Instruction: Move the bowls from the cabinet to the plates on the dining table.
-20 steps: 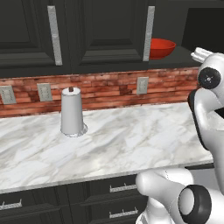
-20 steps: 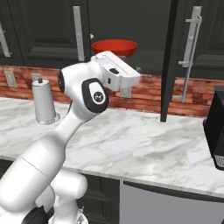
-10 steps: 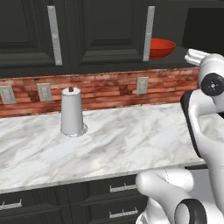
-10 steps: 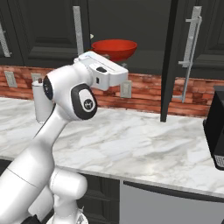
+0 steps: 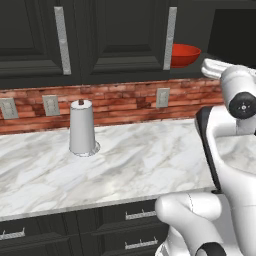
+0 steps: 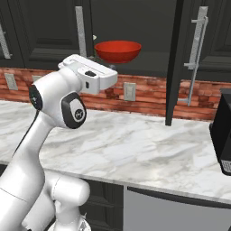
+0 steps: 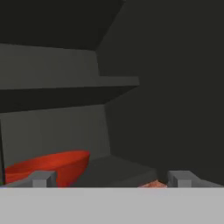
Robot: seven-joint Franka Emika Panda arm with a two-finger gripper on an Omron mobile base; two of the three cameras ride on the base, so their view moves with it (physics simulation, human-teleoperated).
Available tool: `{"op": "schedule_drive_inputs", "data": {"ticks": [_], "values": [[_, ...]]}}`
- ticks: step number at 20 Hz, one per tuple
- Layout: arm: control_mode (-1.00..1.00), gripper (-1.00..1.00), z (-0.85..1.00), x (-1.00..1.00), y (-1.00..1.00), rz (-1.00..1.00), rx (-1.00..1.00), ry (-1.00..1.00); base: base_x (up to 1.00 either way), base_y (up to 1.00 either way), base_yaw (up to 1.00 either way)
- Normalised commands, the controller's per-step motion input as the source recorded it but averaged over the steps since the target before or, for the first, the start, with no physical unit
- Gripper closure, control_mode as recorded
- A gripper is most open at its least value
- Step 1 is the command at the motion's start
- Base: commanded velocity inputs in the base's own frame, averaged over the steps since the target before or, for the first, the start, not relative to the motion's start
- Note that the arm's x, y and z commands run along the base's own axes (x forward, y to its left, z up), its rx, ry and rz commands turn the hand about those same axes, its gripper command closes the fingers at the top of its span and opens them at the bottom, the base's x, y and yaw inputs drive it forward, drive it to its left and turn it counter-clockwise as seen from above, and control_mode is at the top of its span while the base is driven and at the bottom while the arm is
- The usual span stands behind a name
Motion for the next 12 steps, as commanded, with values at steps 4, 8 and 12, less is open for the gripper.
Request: {"op": "schedule_drive_inputs", "data": {"ticks": [4,8,12], "values": [[-1.0,-1.0,0.0,0.0,0.3,0.15,0.0,-0.06,0.0,0.0,0.0],[-1.0,-1.0,0.0,0.0,0.24,0.17,0.0,-0.04,0.0,0.0,0.0],[-1.0,-1.0,-0.02,0.09,0.22,0.14,-0.03,-0.1,0.0,0.0,0.0]]}}
